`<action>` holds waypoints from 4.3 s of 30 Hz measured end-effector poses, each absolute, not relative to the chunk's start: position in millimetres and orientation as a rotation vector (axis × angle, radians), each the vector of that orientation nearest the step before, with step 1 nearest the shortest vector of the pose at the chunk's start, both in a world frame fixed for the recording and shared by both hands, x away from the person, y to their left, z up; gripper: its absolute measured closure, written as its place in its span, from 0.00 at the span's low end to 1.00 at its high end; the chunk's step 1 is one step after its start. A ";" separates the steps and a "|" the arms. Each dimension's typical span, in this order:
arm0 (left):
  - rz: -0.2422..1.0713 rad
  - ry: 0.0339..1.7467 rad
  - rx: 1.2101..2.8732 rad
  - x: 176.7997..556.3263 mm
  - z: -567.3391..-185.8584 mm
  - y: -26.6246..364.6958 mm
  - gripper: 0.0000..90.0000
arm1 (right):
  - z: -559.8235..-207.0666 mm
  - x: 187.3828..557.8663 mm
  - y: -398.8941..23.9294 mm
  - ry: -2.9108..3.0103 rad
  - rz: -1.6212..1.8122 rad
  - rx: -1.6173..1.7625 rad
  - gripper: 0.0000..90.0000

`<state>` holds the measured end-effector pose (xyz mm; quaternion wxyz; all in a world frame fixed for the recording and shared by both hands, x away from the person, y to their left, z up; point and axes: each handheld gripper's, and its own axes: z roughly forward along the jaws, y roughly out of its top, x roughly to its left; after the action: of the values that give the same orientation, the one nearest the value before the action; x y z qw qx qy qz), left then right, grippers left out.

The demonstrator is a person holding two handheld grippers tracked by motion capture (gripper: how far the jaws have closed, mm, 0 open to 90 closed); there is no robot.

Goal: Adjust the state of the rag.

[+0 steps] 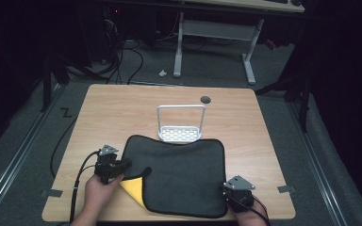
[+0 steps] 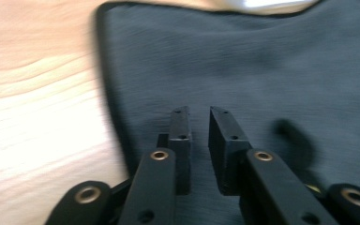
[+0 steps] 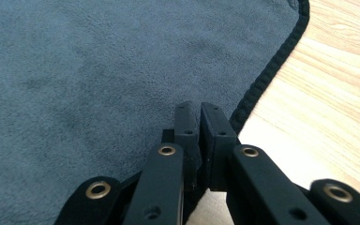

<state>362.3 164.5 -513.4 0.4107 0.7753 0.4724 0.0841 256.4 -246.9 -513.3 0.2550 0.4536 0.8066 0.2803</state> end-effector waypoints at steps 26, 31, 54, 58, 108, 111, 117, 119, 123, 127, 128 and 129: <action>0.047 1.183 1.955 296.1 -521.4 191.7 0.82 | -520.3 264.8 -243.5 2.226 0.730 1.215 0.96; 0.088 1.221 1.932 279.1 -518.5 213.3 0.83 | -520.4 265.1 -243.7 2.227 0.732 1.214 0.96; 0.100 1.235 1.903 288.0 -523.8 216.3 0.86 | -520.5 265.5 -244.4 2.231 0.739 1.213 0.96; 0.116 1.256 1.931 268.1 -526.9 232.9 0.86 | -520.3 265.1 -244.5 2.231 0.737 1.213 0.96; 0.289 1.145 1.992 416.4 -525.9 130.2 0.53 | -515.4 284.3 -289.0 2.035 0.827 1.379 0.71; 0.341 1.122 2.037 417.5 -530.2 124.8 0.54 | -514.2 284.0 -287.7 2.034 0.840 1.364 0.69; 0.334 1.145 1.990 420.4 -532.3 119.0 0.58 | -513.4 281.5 -277.5 2.055 0.851 1.319 0.67; 0.312 1.162 1.959 421.1 -533.3 119.2 0.60 | -513.7 280.8 -273.4 2.059 0.847 1.307 0.66; 0.376 1.153 1.981 418.0 -533.9 115.5 0.71 | -512.7 279.9 -264.8 2.073 0.856 1.268 0.62; 0.423 1.130 2.004 413.4 -534.5 111.3 0.83 | -508.0 275.8 -250.0 2.093 0.893 1.213 0.56; 0.434 1.119 2.014 412.7 -534.5 110.1 0.85 | -506.6 274.7 -245.3 2.101 0.912 1.193 0.54; 0.436 1.112 2.018 412.4 -534.5 109.6 0.87 | -505.3 273.4 -240.1 2.107 0.925 1.180 0.53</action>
<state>412.4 109.6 -534.5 0.3878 0.7933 0.4370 0.1715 273.4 -240.1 -505.3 0.2744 0.4388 0.7835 0.3440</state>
